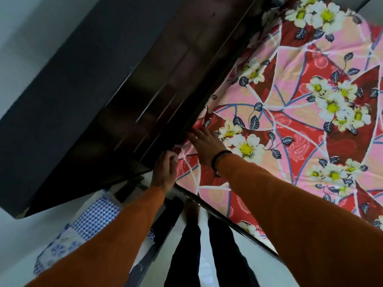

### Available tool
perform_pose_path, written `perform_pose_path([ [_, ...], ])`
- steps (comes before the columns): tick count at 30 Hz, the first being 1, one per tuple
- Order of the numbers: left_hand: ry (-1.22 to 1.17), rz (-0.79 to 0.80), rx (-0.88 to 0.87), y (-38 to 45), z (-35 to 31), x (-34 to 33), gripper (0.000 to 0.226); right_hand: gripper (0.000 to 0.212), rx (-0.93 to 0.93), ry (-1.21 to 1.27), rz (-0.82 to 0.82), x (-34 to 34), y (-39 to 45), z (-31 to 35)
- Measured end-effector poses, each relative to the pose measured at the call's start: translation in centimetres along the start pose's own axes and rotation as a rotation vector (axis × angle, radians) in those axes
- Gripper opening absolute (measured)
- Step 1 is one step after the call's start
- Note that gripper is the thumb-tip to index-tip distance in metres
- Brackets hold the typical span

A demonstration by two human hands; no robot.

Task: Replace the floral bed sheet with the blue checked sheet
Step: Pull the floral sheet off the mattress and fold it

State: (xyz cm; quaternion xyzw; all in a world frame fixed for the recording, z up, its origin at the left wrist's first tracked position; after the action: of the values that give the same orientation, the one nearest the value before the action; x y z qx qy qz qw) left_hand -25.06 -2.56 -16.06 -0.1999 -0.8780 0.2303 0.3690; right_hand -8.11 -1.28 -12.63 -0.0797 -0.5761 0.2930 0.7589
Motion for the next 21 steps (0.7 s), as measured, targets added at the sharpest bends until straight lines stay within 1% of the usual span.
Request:
perform_pose_path([
  [1, -0.027, -0.002, -0.035, -0.5, -0.3, 0.3, 0.032, 0.1, 0.043, -0.055, 0.067, -0.1, 1.1, -0.1],
  [3, -0.071, 0.023, -0.03, -1.2, -0.8, 0.8, 0.031, 0.101, 0.098, -0.155, 0.166, -0.3, 2.5, -0.4],
  [4, -0.1, 0.047, 0.004, -1.2, -0.8, 0.8, 0.035, 0.097, 0.115, -0.209, 0.213, -0.3, 3.1, -0.8],
  [6, -0.135, 0.093, 0.08, -1.3, -0.9, 0.7, 0.048, 0.081, 0.131, -0.328, 0.311, 0.3, 3.8, -2.2],
  [7, -0.105, 0.112, 0.112, -1.3, -1.0, 0.5, 0.052, 0.075, 0.134, -0.377, 0.335, 1.1, 3.9, -3.1],
  [8, -0.043, 0.123, 0.143, -1.2, -0.8, 0.1, 0.051, 0.073, 0.134, -0.411, 0.349, 2.2, 3.8, -4.1],
  [10, 0.119, 0.094, 0.224, -0.6, 0.1, -0.4, 0.04, 0.071, 0.121, -0.44, 0.392, 4.4, 3.0, -5.9],
  [11, 0.204, 0.066, 0.281, -0.2, 0.6, -0.4, 0.038, 0.07, 0.109, -0.447, 0.418, 5.3, 2.6, -6.8],
  [12, 0.24, 0.049, 0.347, 0.2, 0.7, -0.5, 0.039, 0.068, 0.096, -0.435, 0.426, 6.1, 1.9, -7.6],
  [13, 0.227, 0.038, 0.398, 0.6, 0.2, -0.4, 0.04, 0.065, 0.092, -0.402, 0.416, 6.6, 1.3, -8.2],
  [14, 0.183, 0.031, 0.418, 1.1, -1.1, -0.4, 0.038, 0.057, 0.097, -0.345, 0.371, 7.2, 0.7, -8.5],
  [16, 0.065, 0.028, 0.396, 3.1, -4.6, -1.0, 0.037, 0.037, 0.126, -0.206, 0.221, 8.0, -0.6, -8.5],
  [17, 0.01, 0.043, 0.386, 4.6, -6.5, -1.6, 0.038, 0.033, 0.14, -0.135, 0.153, 8.0, -1.3, -8.4],
  [19, -0.099, 0.097, 0.398, 7.5, -11.1, -3.1, 0.045, 0.033, 0.151, 0.025, 0.094, 7.3, -2.7, -8.1],
  [21, -0.221, 0.163, 0.426, 10.4, -15.8, -5.0, 0.047, 0.034, 0.176, 0.197, 0.112, 6.0, -3.7, -8.3],
])
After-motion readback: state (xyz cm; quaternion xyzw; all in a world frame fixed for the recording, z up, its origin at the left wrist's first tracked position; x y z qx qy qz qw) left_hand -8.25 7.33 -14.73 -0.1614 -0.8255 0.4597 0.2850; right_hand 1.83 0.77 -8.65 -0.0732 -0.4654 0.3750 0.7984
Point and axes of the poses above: each hand's wrist, its own y-axis towards the middle knuckle, its own x-axis out of the back of the hand, z = x × y, the point moved 7 cm from there along y, towards the middle knuckle, and after that the axes turned 14 degrees about x, right-handed, at the moved point
